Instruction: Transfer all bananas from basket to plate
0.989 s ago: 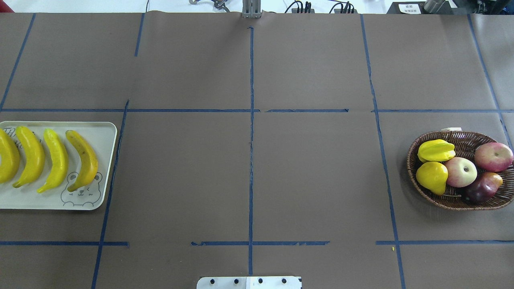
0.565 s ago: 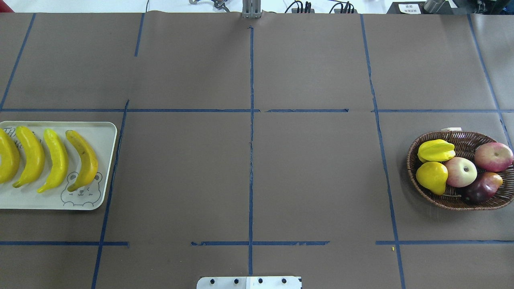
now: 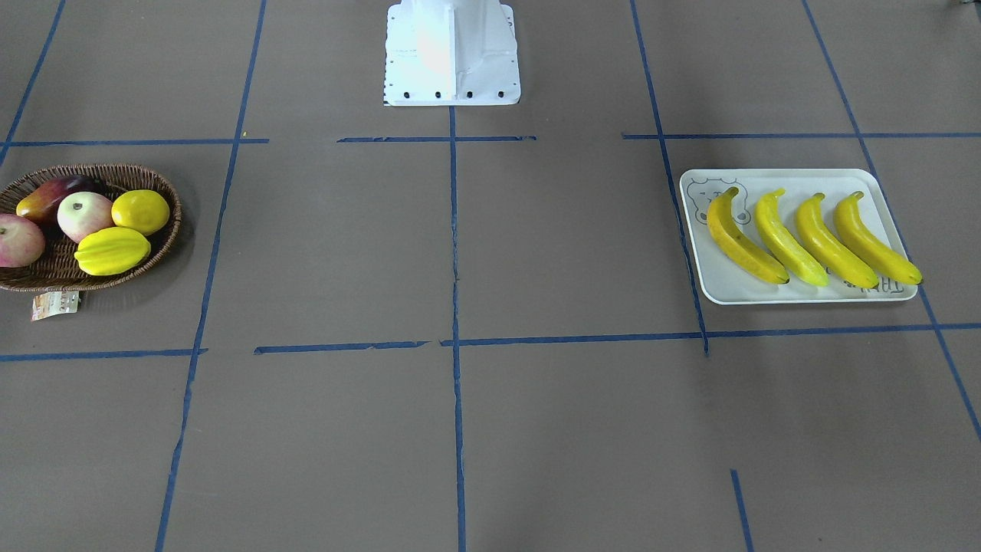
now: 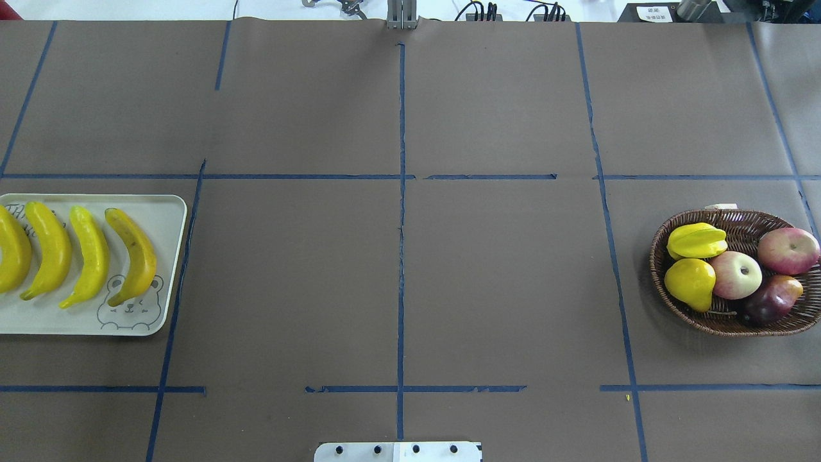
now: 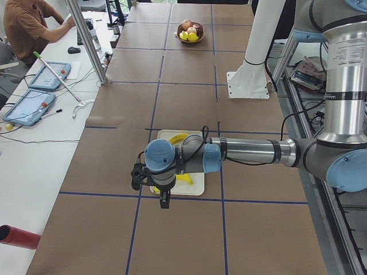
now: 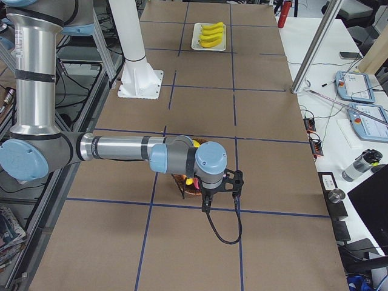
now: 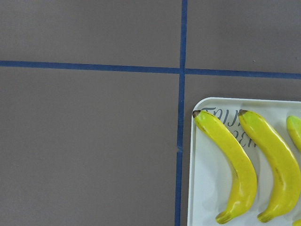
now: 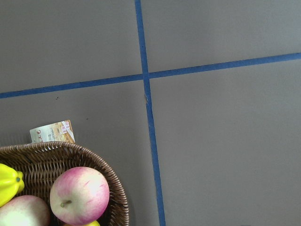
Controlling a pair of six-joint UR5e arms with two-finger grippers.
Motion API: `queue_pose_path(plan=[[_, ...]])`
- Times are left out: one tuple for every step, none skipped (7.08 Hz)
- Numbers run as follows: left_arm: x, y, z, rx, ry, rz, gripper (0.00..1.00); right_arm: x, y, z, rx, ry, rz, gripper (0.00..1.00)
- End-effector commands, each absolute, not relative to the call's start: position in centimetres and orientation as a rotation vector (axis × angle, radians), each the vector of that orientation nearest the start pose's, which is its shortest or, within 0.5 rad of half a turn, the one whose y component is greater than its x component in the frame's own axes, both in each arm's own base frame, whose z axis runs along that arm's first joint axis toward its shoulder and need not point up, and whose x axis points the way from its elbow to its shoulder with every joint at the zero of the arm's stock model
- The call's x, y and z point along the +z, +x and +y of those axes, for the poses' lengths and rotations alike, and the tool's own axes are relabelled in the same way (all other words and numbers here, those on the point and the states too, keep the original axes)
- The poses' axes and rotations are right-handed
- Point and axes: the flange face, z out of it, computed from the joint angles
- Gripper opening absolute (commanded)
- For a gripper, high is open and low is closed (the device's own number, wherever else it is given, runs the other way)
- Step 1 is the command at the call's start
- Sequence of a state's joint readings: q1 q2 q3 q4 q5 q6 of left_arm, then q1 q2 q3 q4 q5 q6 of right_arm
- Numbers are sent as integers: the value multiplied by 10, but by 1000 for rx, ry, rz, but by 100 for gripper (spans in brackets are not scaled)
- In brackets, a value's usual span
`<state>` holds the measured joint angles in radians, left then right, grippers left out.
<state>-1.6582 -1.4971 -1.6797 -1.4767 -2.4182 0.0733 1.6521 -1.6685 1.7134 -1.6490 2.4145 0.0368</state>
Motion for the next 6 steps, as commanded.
queue_pose_path(plan=[[644,-98,-450,-38,12,848,100,638,95,-441,125,-13,-845,100],[644,-94,-450,-30,8,848,100,638,95,-441,125,-13,-845,100],[644,-87,-452,-21,-1,848,100,638,95,-441,125,-13,-845,100],[645,-78,-453,-13,-15,847,100,638,95,-441,125,-13,-845,100],[645,-78,-453,-12,-16,848,100,638,95,-441,125,-13,-845,100],[645,-78,-453,-12,-16,847,100,636,95,-442,124,-10,-845,100]])
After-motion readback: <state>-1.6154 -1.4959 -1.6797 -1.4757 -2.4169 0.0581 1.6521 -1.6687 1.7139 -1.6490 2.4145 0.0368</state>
